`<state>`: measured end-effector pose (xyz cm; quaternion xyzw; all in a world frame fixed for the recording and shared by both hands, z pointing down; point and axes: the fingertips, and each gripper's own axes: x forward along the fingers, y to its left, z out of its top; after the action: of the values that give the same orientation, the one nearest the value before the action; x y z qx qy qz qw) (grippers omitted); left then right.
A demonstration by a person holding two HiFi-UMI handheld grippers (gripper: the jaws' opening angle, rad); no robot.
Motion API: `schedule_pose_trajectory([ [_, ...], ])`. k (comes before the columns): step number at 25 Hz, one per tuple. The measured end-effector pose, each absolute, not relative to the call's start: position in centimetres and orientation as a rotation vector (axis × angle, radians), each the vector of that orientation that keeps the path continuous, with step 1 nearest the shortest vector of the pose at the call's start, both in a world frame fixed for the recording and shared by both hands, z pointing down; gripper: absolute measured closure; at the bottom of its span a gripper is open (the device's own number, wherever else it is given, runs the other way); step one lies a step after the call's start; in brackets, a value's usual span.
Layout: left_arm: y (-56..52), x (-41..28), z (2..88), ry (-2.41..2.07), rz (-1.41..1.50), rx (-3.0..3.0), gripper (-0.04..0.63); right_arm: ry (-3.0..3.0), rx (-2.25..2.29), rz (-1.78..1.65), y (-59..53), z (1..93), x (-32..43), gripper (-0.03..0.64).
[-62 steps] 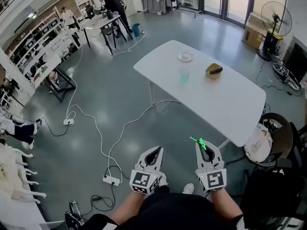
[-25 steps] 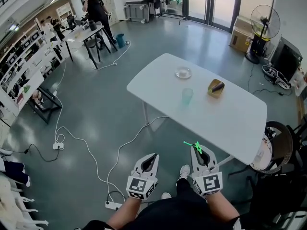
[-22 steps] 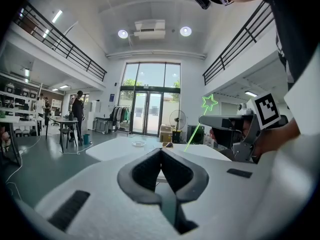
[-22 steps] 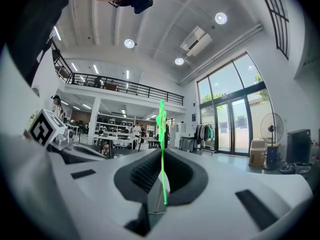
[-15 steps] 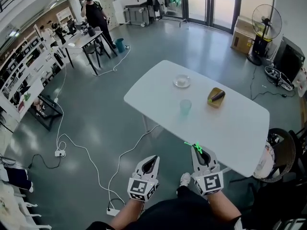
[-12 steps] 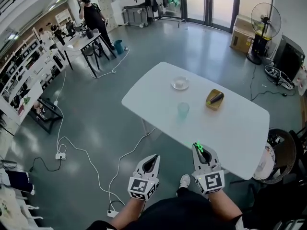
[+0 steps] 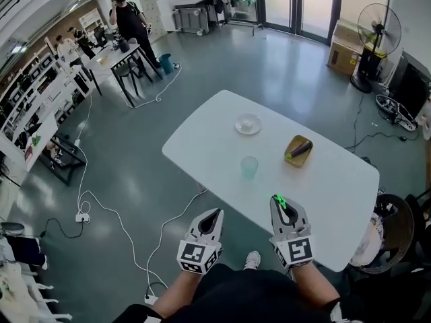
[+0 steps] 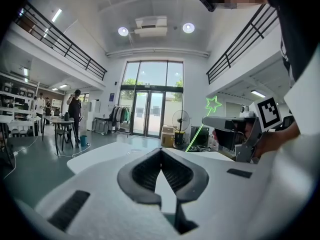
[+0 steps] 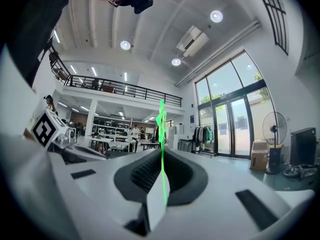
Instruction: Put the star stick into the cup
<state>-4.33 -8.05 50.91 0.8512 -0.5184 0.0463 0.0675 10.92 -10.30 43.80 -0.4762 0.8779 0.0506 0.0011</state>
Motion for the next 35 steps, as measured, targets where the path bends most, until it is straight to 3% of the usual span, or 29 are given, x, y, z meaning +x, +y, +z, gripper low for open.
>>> schedule_pose_trajectory([
  [6, -10.4, -3.5, 50.8, -1.548, 0.158, 2.575, 0.589, 2.672, -1.52, 0.093, -14.6, 42.4, 12.3, 0.597],
  [15, -15.8, -5.1, 51.8, -1.483, 0.167, 2.595, 0.589, 2.696, -1.508, 0.083, -20.3, 43.0, 8.5, 0.597],
  [35, -26.3, -11.2, 54.2, -1.432, 0.218, 2.541, 0.589, 2.633, -1.658, -0.479, -32.1, 54.5, 7.0, 0.597],
])
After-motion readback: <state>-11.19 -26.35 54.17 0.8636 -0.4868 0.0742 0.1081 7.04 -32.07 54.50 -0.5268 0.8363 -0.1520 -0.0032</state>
